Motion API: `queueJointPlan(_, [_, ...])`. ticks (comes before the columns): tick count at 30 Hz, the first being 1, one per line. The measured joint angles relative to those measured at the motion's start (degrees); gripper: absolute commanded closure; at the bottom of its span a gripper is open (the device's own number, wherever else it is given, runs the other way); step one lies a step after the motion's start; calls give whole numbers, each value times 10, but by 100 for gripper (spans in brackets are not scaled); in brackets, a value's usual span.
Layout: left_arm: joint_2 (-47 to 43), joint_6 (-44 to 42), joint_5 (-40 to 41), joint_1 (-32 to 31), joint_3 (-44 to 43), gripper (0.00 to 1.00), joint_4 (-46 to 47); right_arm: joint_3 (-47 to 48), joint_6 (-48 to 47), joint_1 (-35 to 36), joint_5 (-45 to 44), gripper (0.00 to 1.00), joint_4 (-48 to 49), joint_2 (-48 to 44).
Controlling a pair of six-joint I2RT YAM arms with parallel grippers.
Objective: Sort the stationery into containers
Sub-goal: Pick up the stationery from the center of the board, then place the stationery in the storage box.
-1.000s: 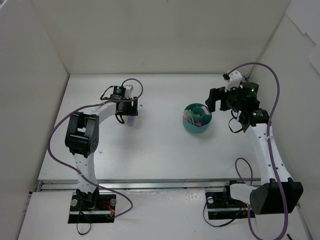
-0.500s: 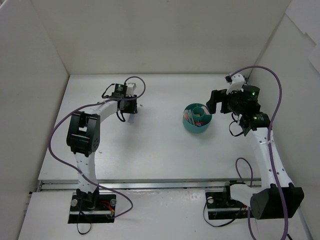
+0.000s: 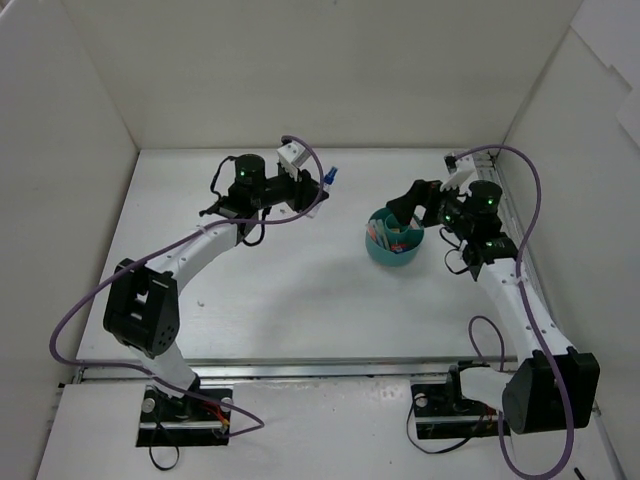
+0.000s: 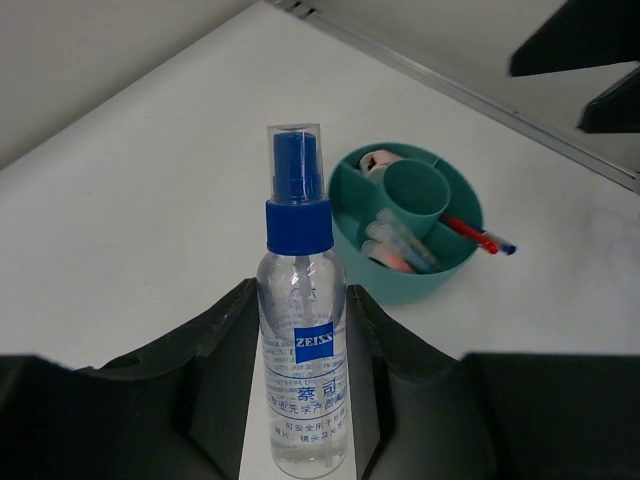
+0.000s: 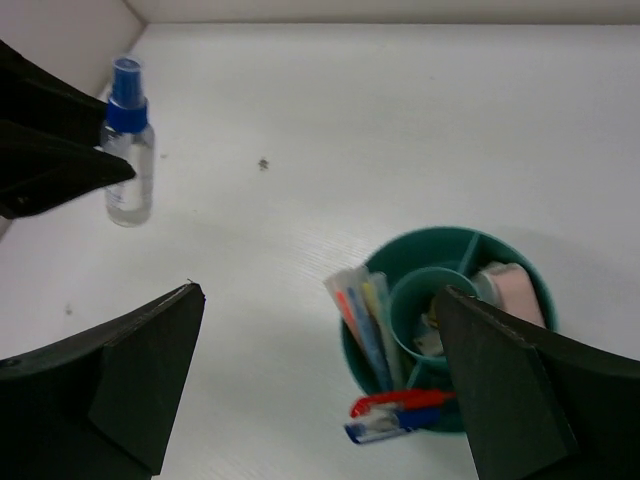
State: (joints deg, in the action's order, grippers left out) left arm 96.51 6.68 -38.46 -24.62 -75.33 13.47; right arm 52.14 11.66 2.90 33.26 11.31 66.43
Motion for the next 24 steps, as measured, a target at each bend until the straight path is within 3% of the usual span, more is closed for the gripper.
queueJointPlan(5, [8, 9, -59, -28, 4, 100, 79, -2, 69, 61, 12, 2, 110, 41])
queueJointPlan(11, [21, 7, -75, -65, 4, 100, 97, -2, 127, 114, 3, 2, 199, 87])
queueJointPlan(14, [23, 3, -76, -78, 4, 100, 97, -2, 141, 135, -14, 9, 223, 103])
queueJointPlan(15, [23, 3, -76, -80, 4, 100, 98, -2, 143, 139, -20, 25, 227, 106])
queueJointPlan(17, [23, 0, -75, -82, 4, 100, 100, 1, 147, 147, -29, 45, 234, 114])
queueJointPlan(18, [23, -1, -73, -83, 4, 100, 100, 2, 149, 150, -33, 66, 238, 118])
queueJointPlan(19, [23, -2, -69, -83, 4, 100, 100, 3, 148, 153, -37, 75, 242, 121])
queueJointPlan(23, [23, -2, -52, -83, 4, 97, 97, 7, 159, 163, -51, 100, 250, 127])
queueJointPlan(24, [22, -2, -49, -83, 4, 87, 98, 7, 159, 163, -52, 100, 251, 127])
